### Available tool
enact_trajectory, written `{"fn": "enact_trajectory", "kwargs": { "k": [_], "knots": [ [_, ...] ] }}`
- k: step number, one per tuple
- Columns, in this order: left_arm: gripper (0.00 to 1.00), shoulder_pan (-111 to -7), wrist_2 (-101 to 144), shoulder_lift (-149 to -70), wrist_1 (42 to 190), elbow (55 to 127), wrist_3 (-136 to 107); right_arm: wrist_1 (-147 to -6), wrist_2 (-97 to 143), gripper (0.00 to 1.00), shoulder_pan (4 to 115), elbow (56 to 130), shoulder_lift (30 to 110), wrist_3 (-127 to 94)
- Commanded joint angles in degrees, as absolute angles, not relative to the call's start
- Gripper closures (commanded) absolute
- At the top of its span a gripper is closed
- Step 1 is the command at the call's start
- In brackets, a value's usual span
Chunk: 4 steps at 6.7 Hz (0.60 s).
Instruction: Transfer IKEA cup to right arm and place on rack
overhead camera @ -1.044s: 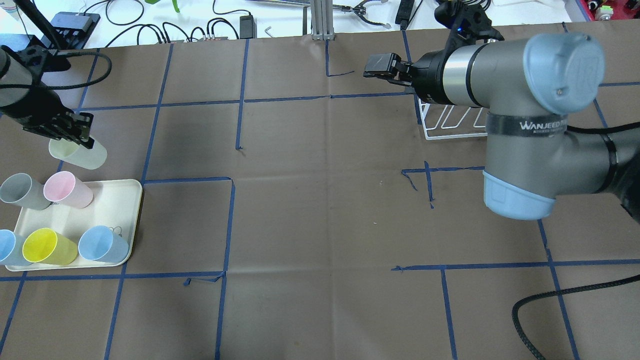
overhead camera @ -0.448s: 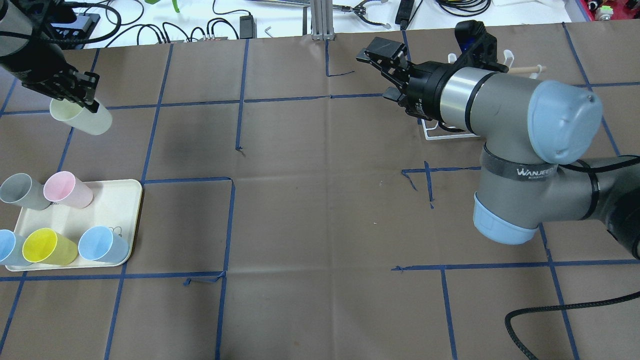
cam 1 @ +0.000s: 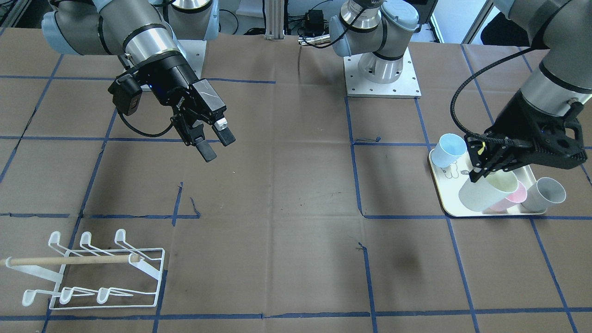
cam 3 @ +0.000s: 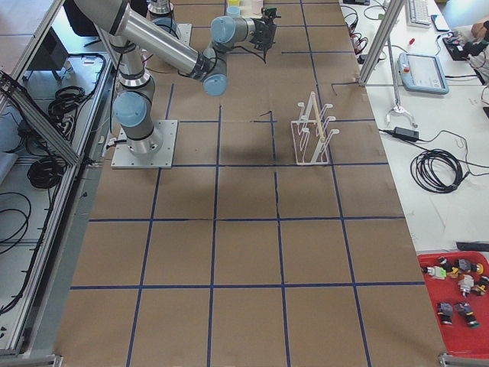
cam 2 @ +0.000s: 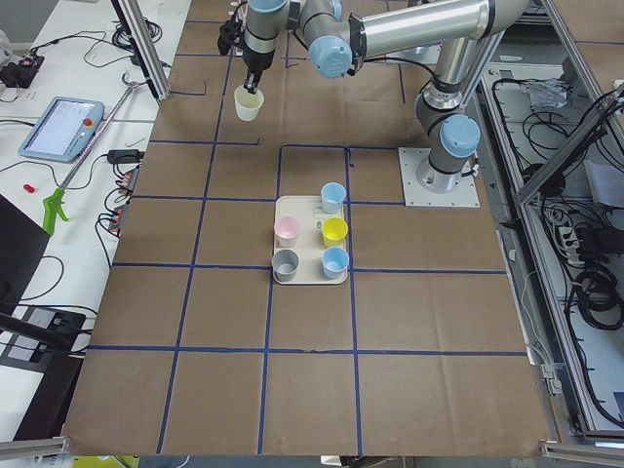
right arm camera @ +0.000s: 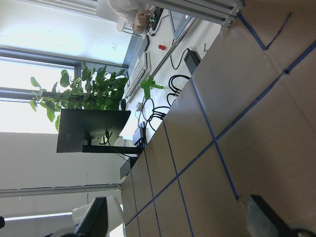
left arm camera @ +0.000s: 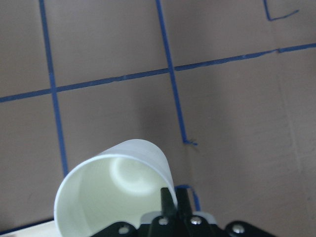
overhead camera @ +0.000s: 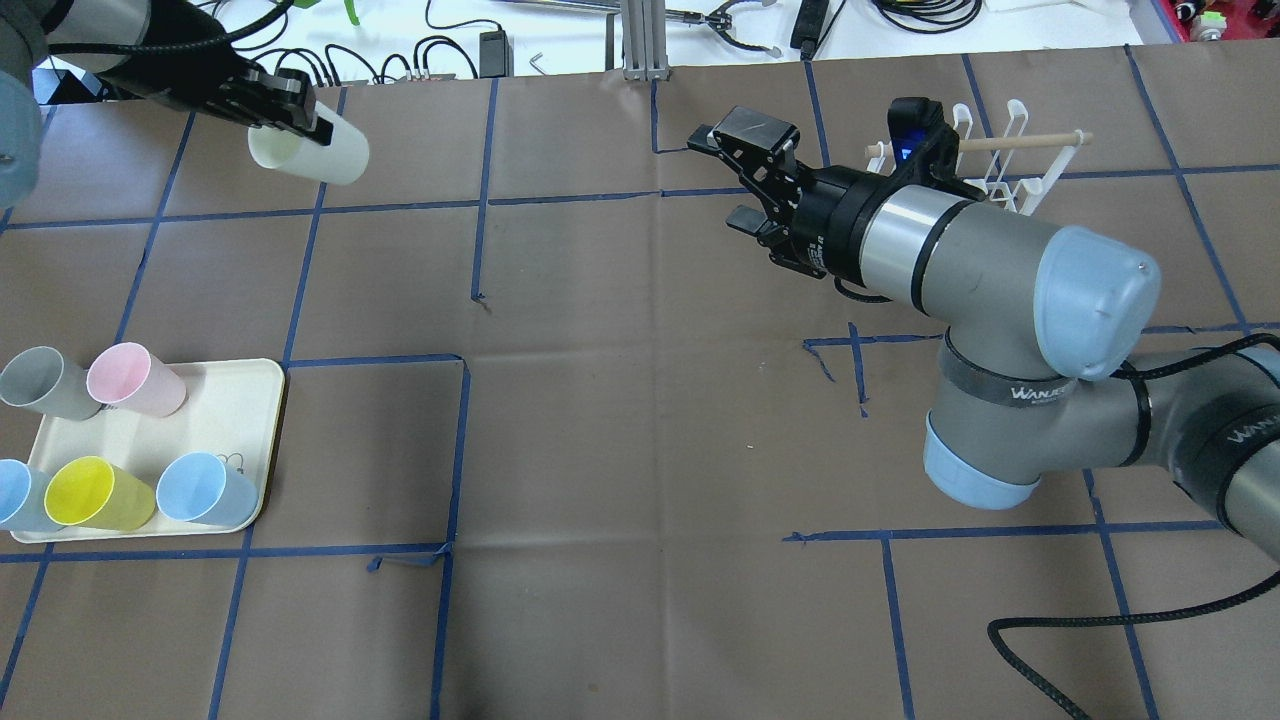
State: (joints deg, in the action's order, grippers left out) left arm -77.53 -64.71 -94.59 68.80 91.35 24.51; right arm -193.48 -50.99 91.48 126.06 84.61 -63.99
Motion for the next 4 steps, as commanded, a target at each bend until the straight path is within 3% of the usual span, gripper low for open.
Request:
{"fn": "enact_trajectory", "kwargs": {
  "k": [1,4],
  "knots": [
    [1.00,-78.5,-48.9,-91.1,61.5,96.1,25.3,-205.5,-51.4,0.01,91.6,126.4,80.5,-76.9],
    [1.00,-79.3,-33.6,-88.8,34.2,114.8,25.5,-205.4,-53.3,0.00,91.6,126.2,80.3,-80.0]
  ]
}}
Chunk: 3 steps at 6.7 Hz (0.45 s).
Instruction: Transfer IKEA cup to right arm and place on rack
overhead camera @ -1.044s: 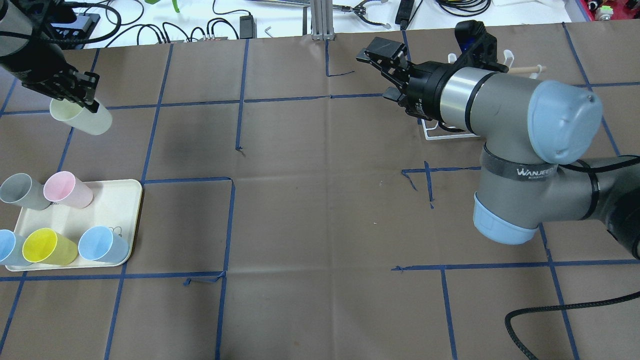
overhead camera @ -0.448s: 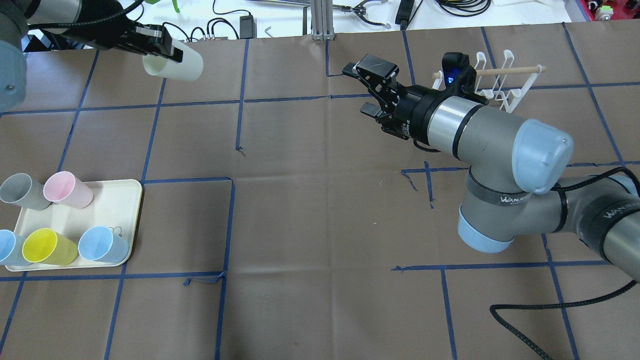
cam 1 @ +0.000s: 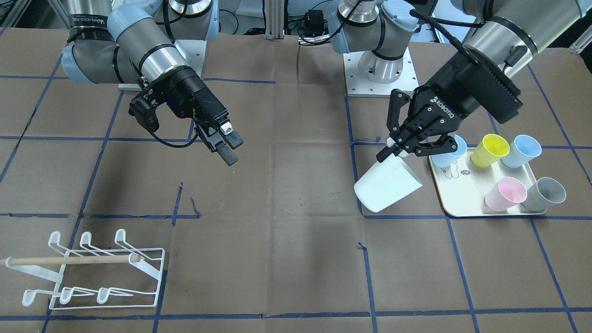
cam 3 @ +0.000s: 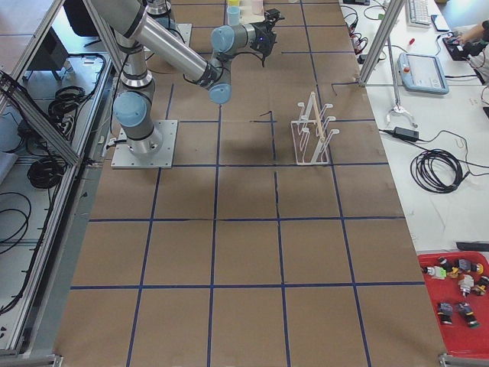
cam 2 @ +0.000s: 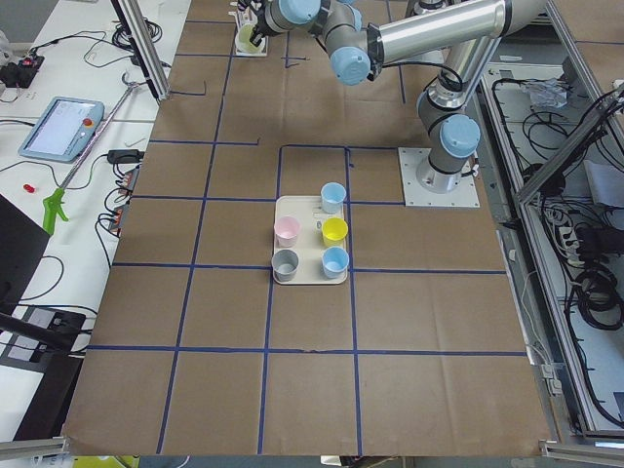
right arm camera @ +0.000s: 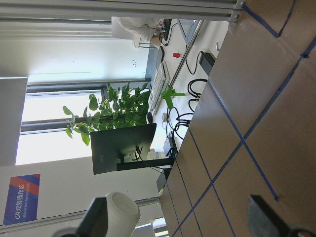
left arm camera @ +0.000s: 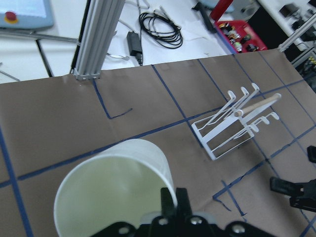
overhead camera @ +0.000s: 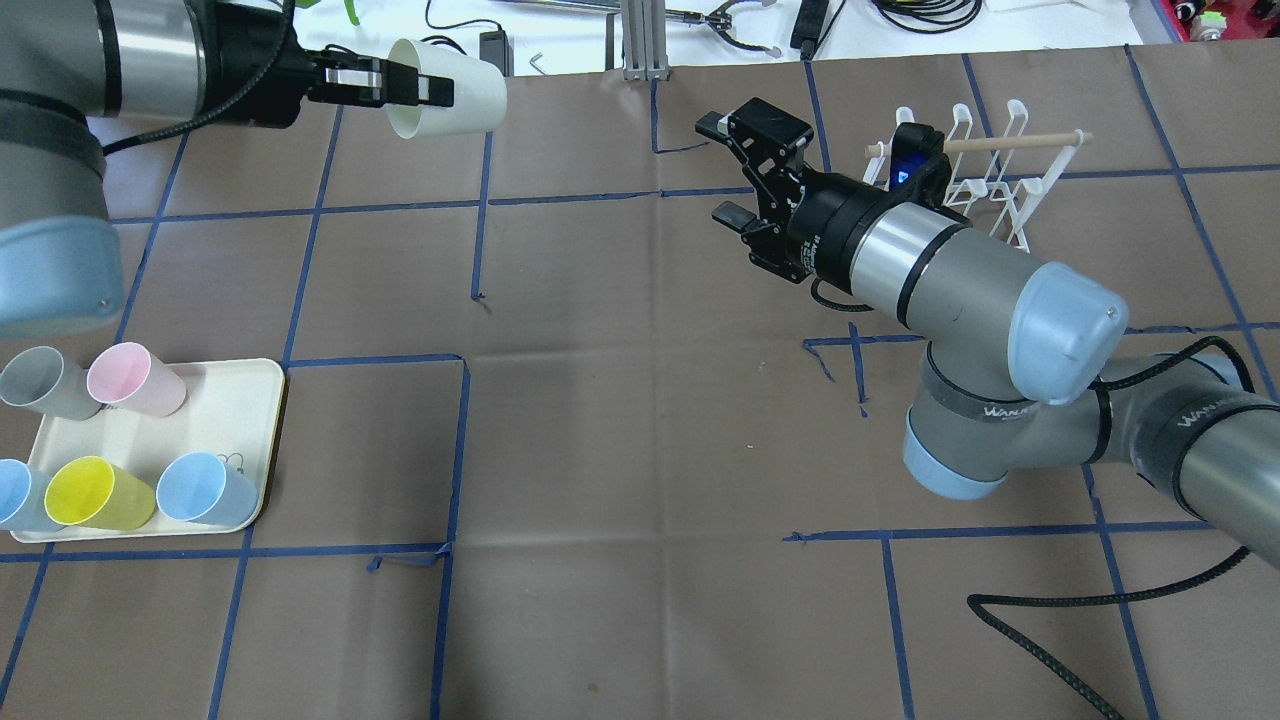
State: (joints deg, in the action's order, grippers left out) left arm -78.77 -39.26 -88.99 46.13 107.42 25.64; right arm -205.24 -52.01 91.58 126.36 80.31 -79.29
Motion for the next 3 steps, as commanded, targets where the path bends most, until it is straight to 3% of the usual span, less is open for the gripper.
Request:
{"fn": "enact_trajectory", "kwargs": {
  "k": [1,3],
  "knots": [
    [1.00,-79.6,-32.9,-88.9,25.3,119.5,25.7,-205.1,-55.4,0.00,91.6,126.2,80.3,-80.2],
    [1.00,-83.7,-31.1,-91.3,9.4,125.5,25.5,-204.4,-61.2,0.00,93.8,126.1,80.3,-91.8]
  ]
}}
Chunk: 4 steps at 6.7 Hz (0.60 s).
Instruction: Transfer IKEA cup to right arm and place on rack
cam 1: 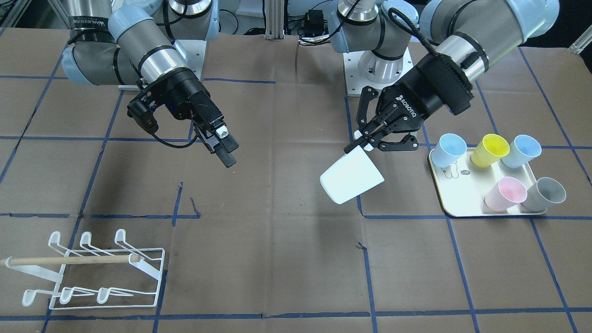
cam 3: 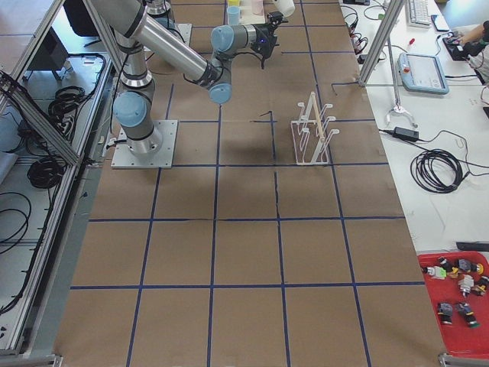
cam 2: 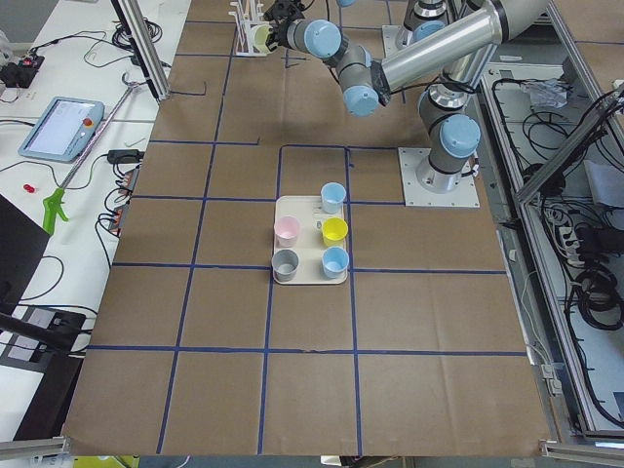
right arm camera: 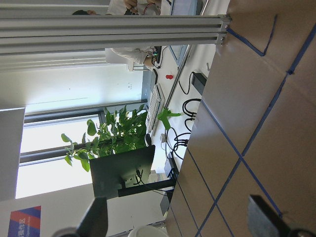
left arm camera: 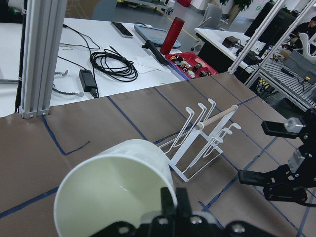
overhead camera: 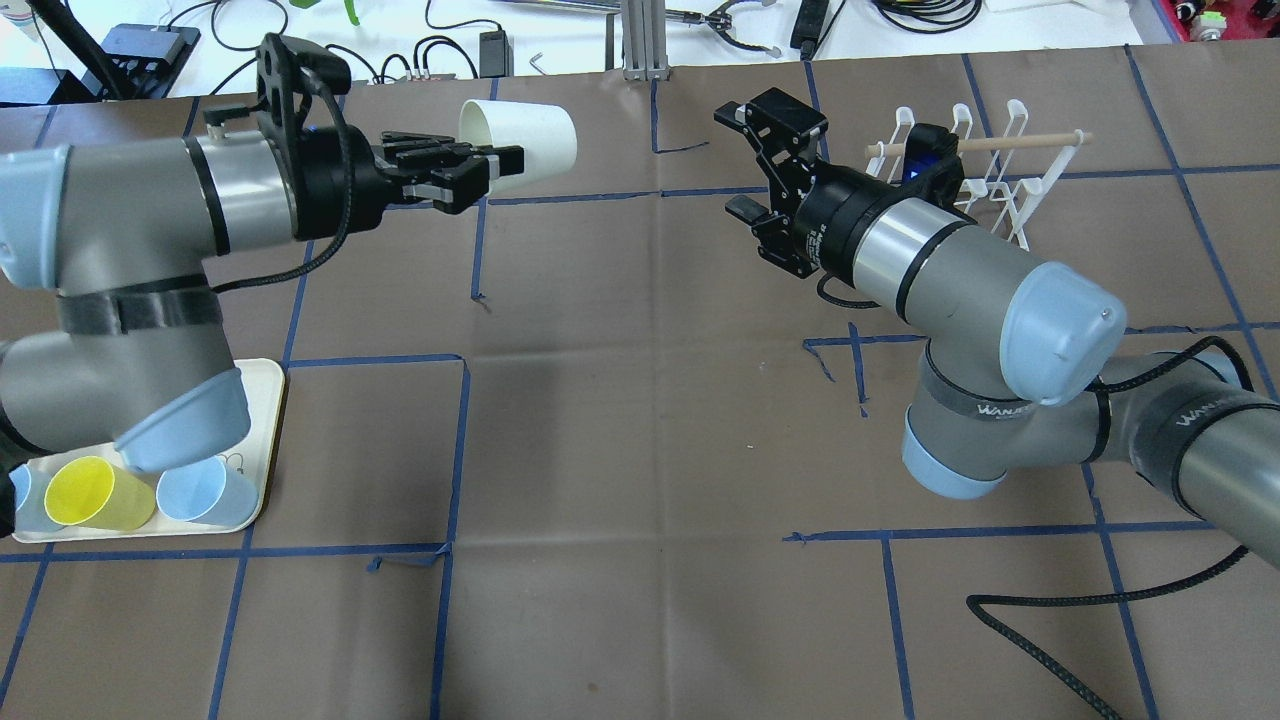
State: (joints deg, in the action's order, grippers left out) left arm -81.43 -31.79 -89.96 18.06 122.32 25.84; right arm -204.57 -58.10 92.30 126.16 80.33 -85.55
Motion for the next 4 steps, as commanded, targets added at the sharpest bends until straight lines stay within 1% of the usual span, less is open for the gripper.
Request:
{"fn": "enact_trajectory", "kwargs": {
  "k": [1,2,4],
  "knots": [
    [1.00,-85.5,-31.3,-92.8,6.5,125.5,23.4,-204.3,-61.6,0.01,95.8,126.3,80.2,-93.8],
    [1.00,-86.1,-31.2,-93.1,3.6,125.9,21.7,-204.2,-62.0,0.01,97.5,126.4,80.2,-95.7],
    [1.00,-86.1,-30.9,-93.0,3.2,126.0,21.4,-204.3,-64.4,0.01,100.2,127.3,80.2,-97.3]
  ]
}}
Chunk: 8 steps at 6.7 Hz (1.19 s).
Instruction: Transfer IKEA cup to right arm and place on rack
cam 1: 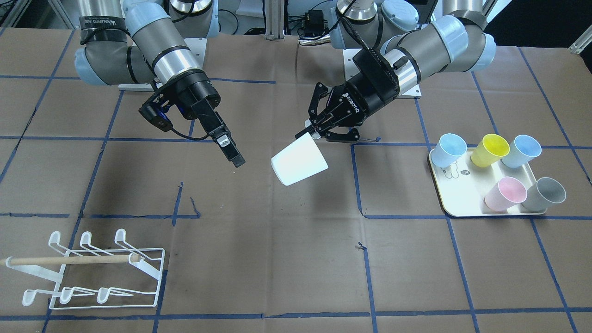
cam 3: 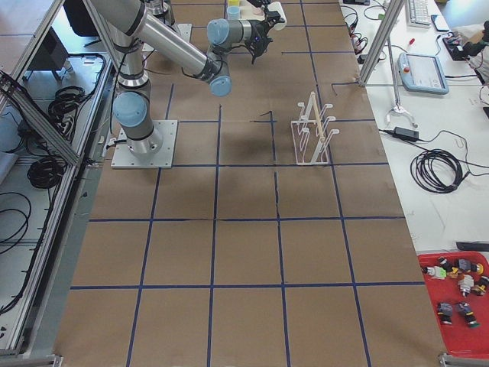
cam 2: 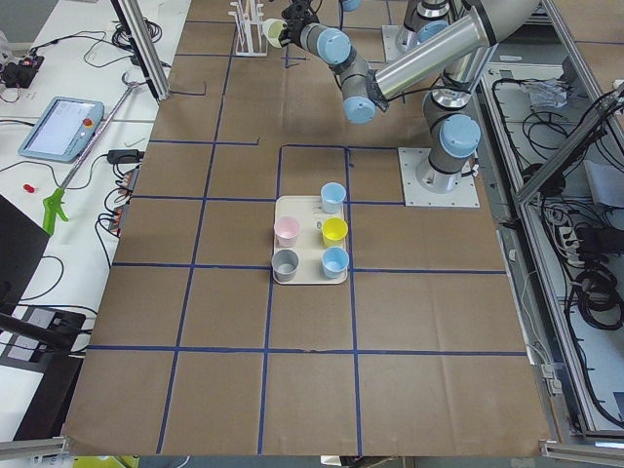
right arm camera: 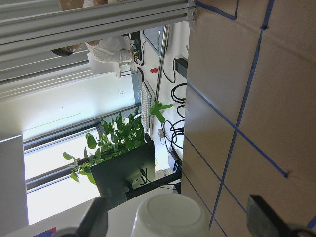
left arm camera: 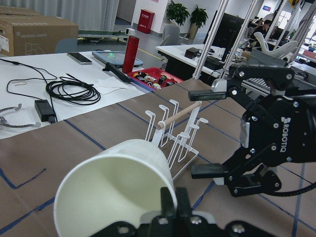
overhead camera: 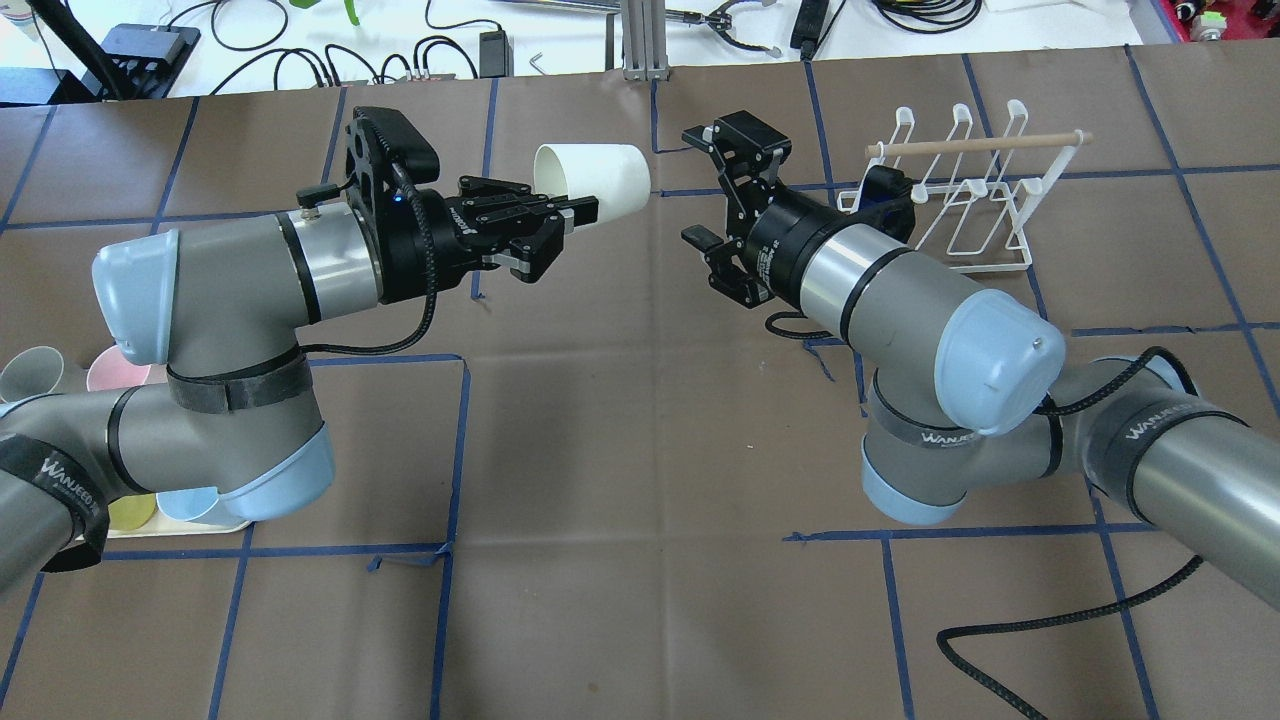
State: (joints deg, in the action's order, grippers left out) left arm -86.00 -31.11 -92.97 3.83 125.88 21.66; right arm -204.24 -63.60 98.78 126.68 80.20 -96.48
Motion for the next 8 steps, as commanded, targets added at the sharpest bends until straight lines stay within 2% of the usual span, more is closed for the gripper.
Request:
{"fn": "enact_trajectory", "kwargs": {
  "k": [1,4,8],
  "knots": [
    [1.00,-86.2,-30.9,-93.0,2.2,127.0,21.4,-204.3,-64.4,0.01,100.3,127.7,80.3,-97.3],
    [1.00,-86.3,-30.8,-93.1,-0.1,128.1,20.8,-203.7,-64.6,0.02,101.7,125.7,80.2,-99.9],
    [1.00,-86.4,-30.8,-93.1,-0.1,128.0,20.2,-203.4,-67.8,0.03,105.0,120.9,75.3,-101.4]
  ]
}}
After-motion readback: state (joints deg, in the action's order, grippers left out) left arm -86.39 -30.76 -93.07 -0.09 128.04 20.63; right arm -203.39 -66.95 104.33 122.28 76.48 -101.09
